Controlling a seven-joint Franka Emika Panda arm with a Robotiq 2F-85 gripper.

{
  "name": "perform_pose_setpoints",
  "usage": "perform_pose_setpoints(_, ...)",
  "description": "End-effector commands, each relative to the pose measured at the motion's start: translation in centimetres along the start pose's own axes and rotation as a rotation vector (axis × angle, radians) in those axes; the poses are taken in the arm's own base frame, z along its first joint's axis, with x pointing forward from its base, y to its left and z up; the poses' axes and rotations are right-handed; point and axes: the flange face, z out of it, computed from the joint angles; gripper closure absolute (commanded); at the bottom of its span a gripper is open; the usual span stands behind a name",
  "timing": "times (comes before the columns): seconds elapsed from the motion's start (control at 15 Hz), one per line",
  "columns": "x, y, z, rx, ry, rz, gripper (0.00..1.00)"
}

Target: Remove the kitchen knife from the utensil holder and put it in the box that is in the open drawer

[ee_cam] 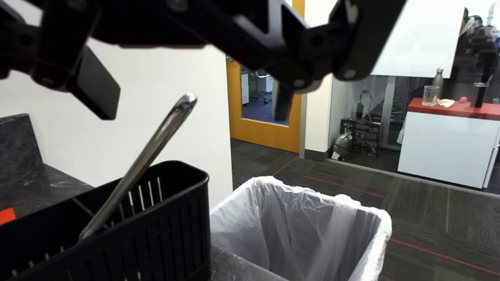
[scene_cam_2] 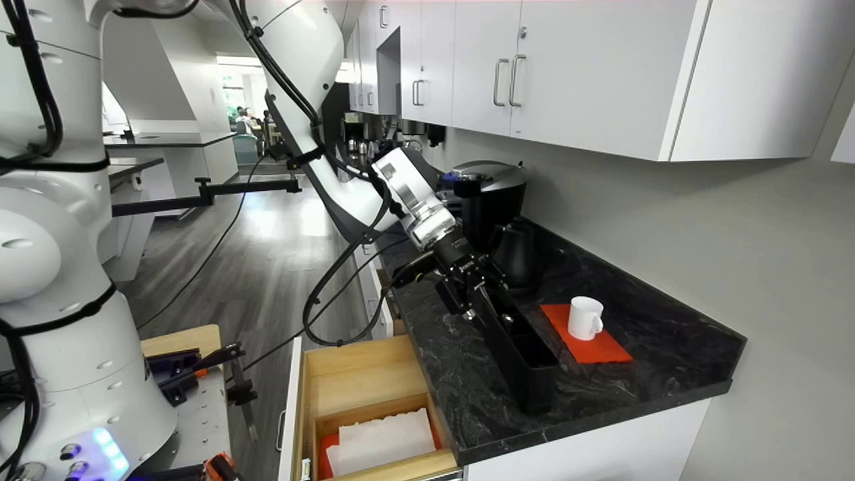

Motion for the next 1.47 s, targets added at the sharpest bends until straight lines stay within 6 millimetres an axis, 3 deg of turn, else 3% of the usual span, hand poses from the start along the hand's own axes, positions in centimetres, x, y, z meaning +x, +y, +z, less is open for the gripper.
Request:
perform_pose_setpoints(0.0, 0.9, 0.4, 1.9, -0.036, 0.046, 0.075, 0.0)
perform_pose_setpoints(0.2, 0.9, 1.1, 2.8, -0.055, 0.05, 0.133, 0.0)
perform_pose_setpoints(0.47, 2.0, 0.2, 4.8, -0.056, 0.061, 0.184, 0.0)
perform_pose_setpoints(0.8, 2.2, -0.3, 4.2, -0.016, 0.077, 0.225, 0.0)
perform_pose_setpoints(1.4, 0.0, -1.5, 3.2, -0.004, -0.002, 0.254, 0.0)
